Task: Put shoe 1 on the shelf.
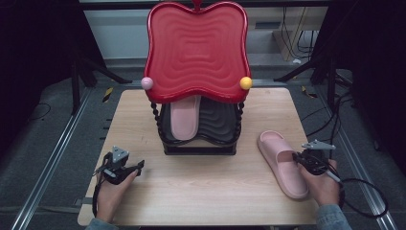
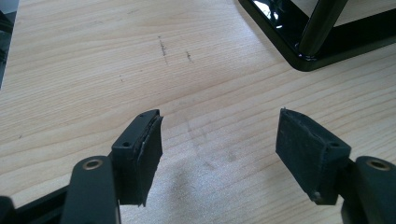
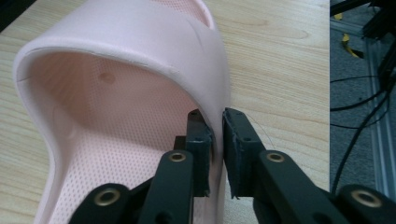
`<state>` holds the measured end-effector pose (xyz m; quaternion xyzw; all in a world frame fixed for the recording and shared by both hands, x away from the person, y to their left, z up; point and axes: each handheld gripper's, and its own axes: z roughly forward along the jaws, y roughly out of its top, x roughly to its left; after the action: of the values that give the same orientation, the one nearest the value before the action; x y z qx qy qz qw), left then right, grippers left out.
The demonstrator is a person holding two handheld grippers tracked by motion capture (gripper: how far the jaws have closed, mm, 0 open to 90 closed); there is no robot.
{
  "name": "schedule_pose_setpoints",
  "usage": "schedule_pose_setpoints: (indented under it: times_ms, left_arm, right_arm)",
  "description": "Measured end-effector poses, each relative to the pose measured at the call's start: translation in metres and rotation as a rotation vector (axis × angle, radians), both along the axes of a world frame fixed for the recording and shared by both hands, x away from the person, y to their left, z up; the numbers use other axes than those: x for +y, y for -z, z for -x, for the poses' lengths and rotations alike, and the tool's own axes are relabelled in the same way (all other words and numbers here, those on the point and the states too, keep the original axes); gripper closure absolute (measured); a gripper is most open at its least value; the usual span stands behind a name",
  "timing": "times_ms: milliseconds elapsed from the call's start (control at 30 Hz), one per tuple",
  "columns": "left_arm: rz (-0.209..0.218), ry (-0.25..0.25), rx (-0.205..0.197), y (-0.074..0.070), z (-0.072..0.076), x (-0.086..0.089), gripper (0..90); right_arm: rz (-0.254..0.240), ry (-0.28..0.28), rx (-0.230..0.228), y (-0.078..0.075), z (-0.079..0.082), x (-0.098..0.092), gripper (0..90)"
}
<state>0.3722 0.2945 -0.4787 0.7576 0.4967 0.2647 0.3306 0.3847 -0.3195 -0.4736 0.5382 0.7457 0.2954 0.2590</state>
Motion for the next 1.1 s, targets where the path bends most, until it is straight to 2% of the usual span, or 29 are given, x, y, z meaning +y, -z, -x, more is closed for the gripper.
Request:
schedule_pose_setpoints:
  times_ms: [300, 400, 467, 533, 633, 733, 867, 1100]
  left_arm:
    - [-0.001, 0.001, -0.002, 0.0, 0.0, 0.0, 31.7]
    - [-0.003, 0.003, 0.0, 0.0, 0.0, -0.001, 31.7]
    - [-0.003, 0.005, -0.001, 0.001, 0.0, -0.002, 31.7]
    - [-0.005, 0.004, 0.001, 0.001, 0.0, -0.002, 31.7]
    - [-0.001, 0.001, 0.0, 0.001, 0.0, 0.0, 31.8]
    - [-0.001, -0.002, -0.001, 0.001, 0.0, 0.0, 32.0]
    - [-0.008, 0.004, 0.004, 0.003, 0.0, -0.002, 32.1]
    - [-0.008, -0.001, 0.008, 0.005, 0.0, -0.001, 32.1]
  right_arm:
    - [-0.004, -0.014, 0.006, 0.0, -0.002, -0.003, 82.4]
    - [-0.015, -0.014, -0.001, 0.0, -0.004, -0.004, 75.0]
    - [-0.021, -0.017, -0.002, 0.001, -0.006, -0.006, 74.7]
    - [-0.029, -0.017, 0.0, 0.001, -0.007, -0.007, 81.9]
    - [-0.007, -0.007, -0.001, 0.0, -0.005, -0.007, 84.3]
    - [-0.013, -0.023, -0.012, -0.006, 0.006, -0.005, 84.7]
    - [-0.033, -0.111, -0.028, -0.021, 0.026, 0.01, 84.6]
    - [-0.038, -0.332, -0.013, -0.034, 0.055, 0.063, 84.4]
